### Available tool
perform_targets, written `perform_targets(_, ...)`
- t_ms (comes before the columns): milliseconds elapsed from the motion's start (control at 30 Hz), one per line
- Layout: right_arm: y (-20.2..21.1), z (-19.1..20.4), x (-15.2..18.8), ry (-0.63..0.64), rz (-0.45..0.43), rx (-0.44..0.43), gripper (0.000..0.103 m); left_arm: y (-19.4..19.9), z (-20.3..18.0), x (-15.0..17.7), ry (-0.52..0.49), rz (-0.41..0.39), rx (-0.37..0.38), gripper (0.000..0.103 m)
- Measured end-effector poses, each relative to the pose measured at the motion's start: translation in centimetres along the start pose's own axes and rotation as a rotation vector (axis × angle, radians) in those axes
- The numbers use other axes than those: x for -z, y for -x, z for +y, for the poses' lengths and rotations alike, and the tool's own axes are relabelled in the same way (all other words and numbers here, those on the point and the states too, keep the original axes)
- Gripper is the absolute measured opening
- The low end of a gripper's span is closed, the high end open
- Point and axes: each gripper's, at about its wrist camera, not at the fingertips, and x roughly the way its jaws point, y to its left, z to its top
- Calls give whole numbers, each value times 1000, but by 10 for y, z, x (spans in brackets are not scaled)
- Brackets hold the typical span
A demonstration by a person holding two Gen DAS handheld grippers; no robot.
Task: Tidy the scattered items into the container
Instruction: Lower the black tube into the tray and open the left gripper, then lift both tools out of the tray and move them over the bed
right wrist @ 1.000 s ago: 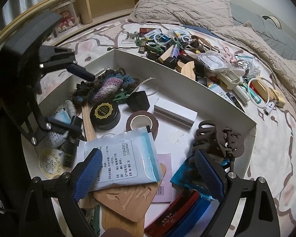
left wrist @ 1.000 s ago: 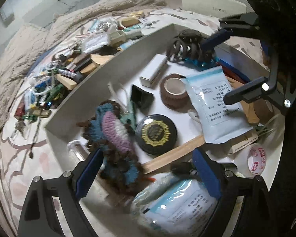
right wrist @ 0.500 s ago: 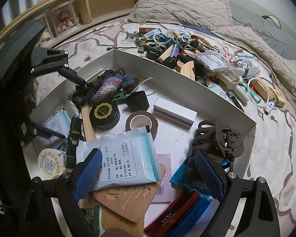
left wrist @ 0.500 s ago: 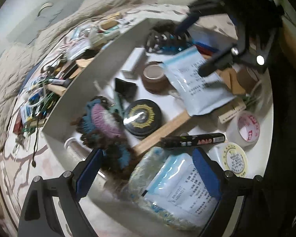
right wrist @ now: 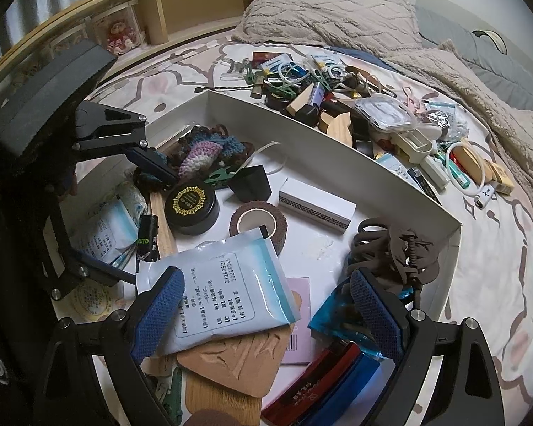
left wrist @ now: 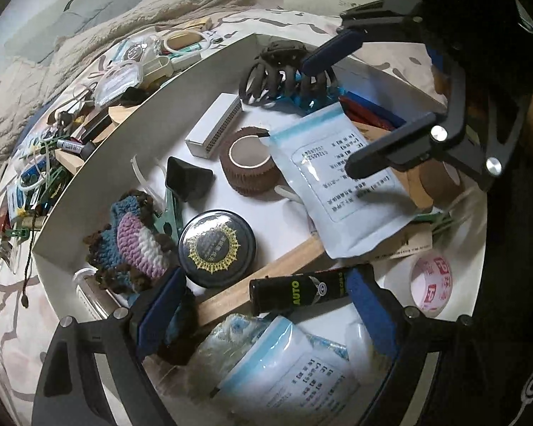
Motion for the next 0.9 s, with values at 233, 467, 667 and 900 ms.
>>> perform_targets(233,3,-3,-1,-9,-19,0,94,4,7,1,29,-22,-8,92)
perform_targets(467,6,-13,-4,-58,-50,13,94,12,28,-3,138,-79,-41,92)
perform_targets(667,14,-25,-6,-118,-107,5,94,25,42,-4,217,-151,-91,92)
perform_targets(900,30,-38,-8,-190,-223,25,98,40,60,-3,313,-247,-139,92)
